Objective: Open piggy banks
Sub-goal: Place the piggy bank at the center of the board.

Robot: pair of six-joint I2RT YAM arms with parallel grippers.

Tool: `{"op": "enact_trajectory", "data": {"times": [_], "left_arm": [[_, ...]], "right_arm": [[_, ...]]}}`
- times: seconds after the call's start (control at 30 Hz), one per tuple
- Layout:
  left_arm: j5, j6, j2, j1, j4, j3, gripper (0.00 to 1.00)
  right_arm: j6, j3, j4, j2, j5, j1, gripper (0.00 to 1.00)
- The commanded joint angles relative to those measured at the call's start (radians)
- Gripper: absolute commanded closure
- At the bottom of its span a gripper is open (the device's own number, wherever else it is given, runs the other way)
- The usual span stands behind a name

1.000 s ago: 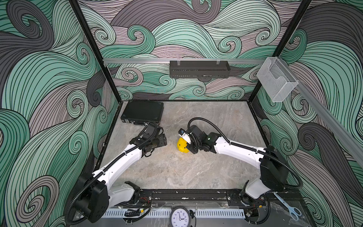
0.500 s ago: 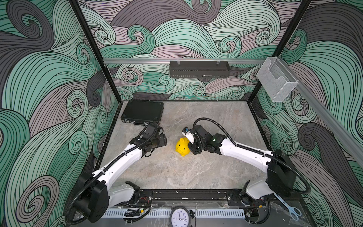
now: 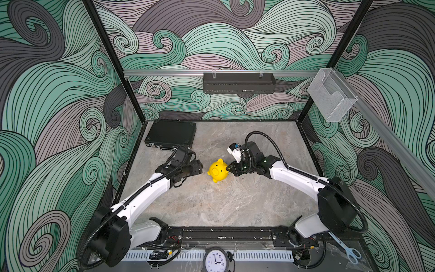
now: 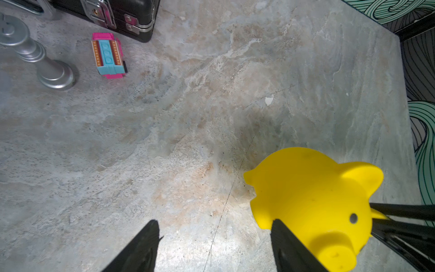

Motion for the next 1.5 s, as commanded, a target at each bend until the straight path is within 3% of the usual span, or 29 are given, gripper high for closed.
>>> {"op": "enact_trajectory", "data": {"times": [0.0,0.33,0.6,0.73,0.87,0.93,1.27,1.47], "left_arm": [[0.029,-0.015,0.013,0.003,0.052,-0.025,0.26],[0.079,-0.021,0.062,-0.016,0.145,-0.025,0.24],[0.084,-0.008,0.156,-0.019,0.200,0.041,0.20],[0.112,-0.013,0.219,-0.020,0.230,0.082,0.19],[0.135,-0.028,0.256,-0.022,0.259,0.105,0.18],[0.136,-0.025,0.268,-0.026,0.263,0.113,0.18],[0.135,-0.048,0.321,-0.041,0.283,0.109,0.18],[0.103,-0.058,0.345,-0.111,0.303,0.103,0.18]], "right_arm": [[0.087,-0.023,0.095,0.023,-0.137,-0.052,1.00],[0.134,-0.024,0.097,0.119,-0.264,-0.098,1.00],[0.065,-0.020,0.029,0.138,-0.243,-0.126,1.00],[0.045,-0.017,0.003,0.135,-0.218,-0.145,0.86],[0.018,-0.001,-0.028,0.141,-0.186,-0.148,0.81],[0.006,0.010,-0.049,0.144,-0.163,-0.148,0.74],[-0.014,0.024,-0.083,0.151,-0.038,-0.151,0.68],[-0.004,0.011,-0.077,0.159,-0.016,-0.150,0.68]]}}
